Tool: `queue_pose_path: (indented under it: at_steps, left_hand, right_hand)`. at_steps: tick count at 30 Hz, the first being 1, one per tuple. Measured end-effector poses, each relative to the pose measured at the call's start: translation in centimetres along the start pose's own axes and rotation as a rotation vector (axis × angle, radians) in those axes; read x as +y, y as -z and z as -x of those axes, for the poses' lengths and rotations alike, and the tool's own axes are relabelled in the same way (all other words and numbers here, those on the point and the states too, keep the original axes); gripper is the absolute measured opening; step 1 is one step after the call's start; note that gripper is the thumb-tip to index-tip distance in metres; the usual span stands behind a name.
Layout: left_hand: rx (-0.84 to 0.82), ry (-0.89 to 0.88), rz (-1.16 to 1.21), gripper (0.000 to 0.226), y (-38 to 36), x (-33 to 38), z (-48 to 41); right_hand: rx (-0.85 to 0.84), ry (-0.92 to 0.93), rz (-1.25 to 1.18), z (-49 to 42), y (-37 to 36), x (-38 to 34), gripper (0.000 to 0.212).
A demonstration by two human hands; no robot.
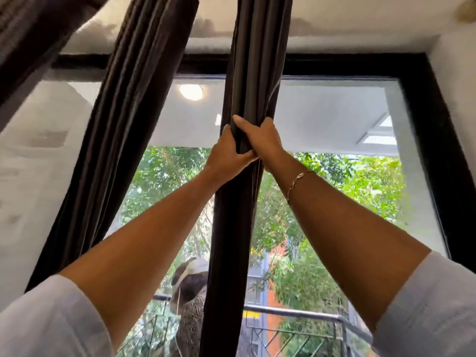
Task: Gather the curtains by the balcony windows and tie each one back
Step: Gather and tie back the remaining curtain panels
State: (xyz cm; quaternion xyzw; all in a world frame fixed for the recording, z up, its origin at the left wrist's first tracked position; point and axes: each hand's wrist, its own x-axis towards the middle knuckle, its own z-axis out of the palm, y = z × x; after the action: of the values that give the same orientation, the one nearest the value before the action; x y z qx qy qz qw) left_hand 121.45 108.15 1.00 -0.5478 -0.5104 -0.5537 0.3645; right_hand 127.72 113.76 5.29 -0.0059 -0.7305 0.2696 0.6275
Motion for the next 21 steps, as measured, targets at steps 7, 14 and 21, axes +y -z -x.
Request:
queue_pose_path:
  at_steps: [7, 14, 21]
  left_hand:
    - [-0.043, 0.1, 0.39, 0.081, -1.3, -0.8, -1.1]
    - [-0.014, 0.134, 0.364, 0.058, -6.7, -1.1, -2.1]
    - [-0.005, 0.055, 0.389, 0.066, -14.6, 4.2, -3.7]
  right_hand:
    - [-0.043, -0.066, 0.065, -2.8, -1.1, 0.2, 0.081]
    - [0.001, -0.055, 0.307, -4.8, 0.5, 0.5, 0.036]
    - [0.111, -0.03, 0.416, -6.2, 10.0, 3.3, 0.036]
